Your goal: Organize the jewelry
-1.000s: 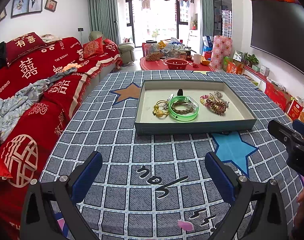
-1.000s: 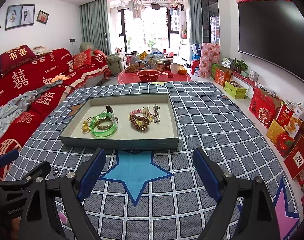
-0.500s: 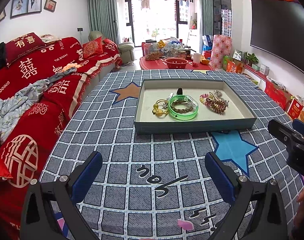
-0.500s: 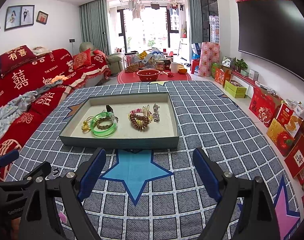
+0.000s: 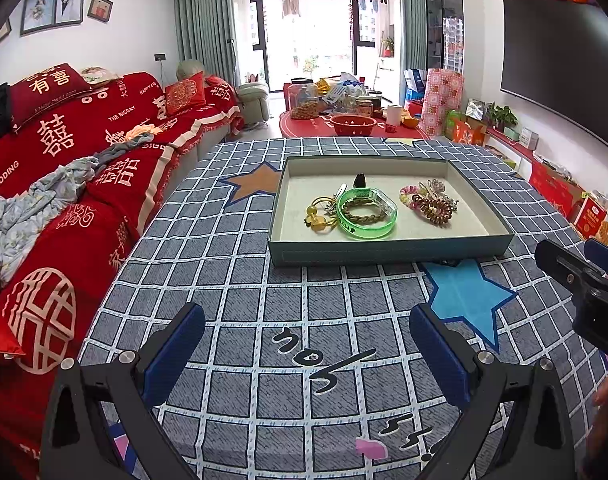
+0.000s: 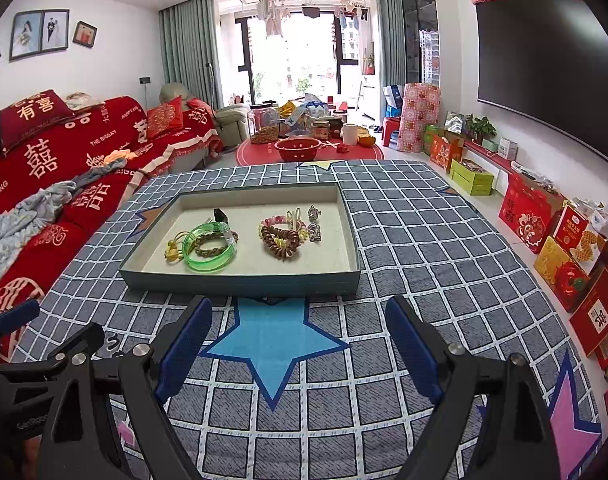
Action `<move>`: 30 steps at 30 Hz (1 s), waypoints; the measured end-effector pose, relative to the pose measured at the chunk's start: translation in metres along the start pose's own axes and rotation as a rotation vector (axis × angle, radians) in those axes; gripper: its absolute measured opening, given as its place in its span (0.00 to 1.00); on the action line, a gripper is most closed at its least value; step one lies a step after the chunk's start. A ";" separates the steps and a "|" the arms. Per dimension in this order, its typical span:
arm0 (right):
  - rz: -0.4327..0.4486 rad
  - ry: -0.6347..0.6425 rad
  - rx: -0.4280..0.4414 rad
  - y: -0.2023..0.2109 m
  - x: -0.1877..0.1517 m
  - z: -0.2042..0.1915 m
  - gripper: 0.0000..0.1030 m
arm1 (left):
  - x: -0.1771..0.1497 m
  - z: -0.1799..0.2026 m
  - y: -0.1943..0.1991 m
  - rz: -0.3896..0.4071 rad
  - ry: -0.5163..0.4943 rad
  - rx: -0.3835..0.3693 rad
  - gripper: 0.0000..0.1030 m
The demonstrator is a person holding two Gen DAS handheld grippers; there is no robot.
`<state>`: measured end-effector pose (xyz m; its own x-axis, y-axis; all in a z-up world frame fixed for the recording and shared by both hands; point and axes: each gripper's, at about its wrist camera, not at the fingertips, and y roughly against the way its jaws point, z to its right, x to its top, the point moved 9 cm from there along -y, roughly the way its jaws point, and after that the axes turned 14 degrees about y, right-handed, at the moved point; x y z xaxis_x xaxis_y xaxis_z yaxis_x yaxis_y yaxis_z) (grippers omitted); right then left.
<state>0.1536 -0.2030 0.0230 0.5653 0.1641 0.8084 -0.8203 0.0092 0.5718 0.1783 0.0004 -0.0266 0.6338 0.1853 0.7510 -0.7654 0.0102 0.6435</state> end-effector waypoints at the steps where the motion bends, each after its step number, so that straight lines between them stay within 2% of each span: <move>1: 0.000 0.000 -0.001 0.000 0.000 0.000 0.88 | 0.000 0.000 0.000 0.001 -0.001 0.001 1.00; 30: -0.005 -0.006 0.005 0.002 0.000 -0.002 0.88 | -0.002 0.000 0.000 -0.005 0.002 -0.005 1.00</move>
<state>0.1517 -0.2006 0.0242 0.5698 0.1586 0.8063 -0.8171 0.0052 0.5765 0.1771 0.0001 -0.0282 0.6372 0.1871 0.7476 -0.7629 0.0157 0.6463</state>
